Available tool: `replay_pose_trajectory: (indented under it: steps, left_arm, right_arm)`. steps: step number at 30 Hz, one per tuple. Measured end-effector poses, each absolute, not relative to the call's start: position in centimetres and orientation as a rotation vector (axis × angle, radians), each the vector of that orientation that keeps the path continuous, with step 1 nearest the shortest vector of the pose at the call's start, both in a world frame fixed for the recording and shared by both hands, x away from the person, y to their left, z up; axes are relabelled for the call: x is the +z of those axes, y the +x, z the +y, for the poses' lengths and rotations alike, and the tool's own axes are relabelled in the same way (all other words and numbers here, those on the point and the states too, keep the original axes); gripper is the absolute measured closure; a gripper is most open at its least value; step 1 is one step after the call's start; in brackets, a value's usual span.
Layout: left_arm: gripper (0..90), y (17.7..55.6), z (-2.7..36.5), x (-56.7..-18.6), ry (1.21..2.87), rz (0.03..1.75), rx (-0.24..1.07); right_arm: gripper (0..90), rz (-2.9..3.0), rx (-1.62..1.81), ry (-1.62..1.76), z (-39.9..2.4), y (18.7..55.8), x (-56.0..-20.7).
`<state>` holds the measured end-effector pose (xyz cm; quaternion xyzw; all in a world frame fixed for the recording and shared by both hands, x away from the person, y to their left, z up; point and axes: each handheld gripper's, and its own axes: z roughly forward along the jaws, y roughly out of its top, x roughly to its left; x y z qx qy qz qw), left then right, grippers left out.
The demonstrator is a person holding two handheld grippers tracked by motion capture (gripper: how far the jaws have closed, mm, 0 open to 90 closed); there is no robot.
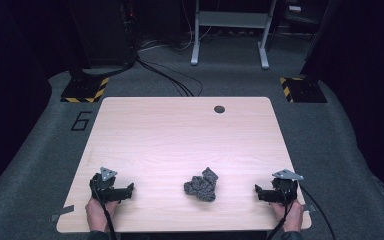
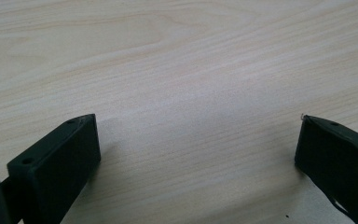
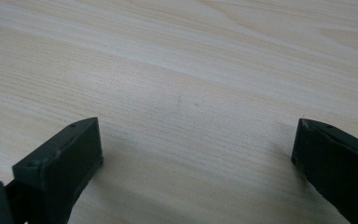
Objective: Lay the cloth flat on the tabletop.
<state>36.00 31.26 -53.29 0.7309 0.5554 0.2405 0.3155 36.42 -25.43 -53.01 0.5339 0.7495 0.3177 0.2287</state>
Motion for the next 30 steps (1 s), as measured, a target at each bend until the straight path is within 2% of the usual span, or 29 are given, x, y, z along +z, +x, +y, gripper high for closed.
replay_pose_trajectory:
  steps: [15,20,24,30]
  left_arm:
    - [0.0,36.0,31.3,-53.2,1.932,1.464,0.63]
    - [0.1,36.0,31.5,-52.9,1.928,1.467,0.588]
    - [0.1,35.5,31.6,-51.7,1.887,1.438,0.565]
    - [1.4,34.7,29.9,-48.9,1.848,1.345,0.571]
  right_arm:
    - [1.2,2.067,0.869,1.485,-25.3,36.6,-52.9]
    - [4.7,2.08,0.878,1.491,-25.3,36.6,-52.6]
    - [4.6,2.079,0.912,1.493,-25.0,36.2,-52.0]
    - [6.3,2.12,0.978,1.43,-23.1,35.7,-50.0]
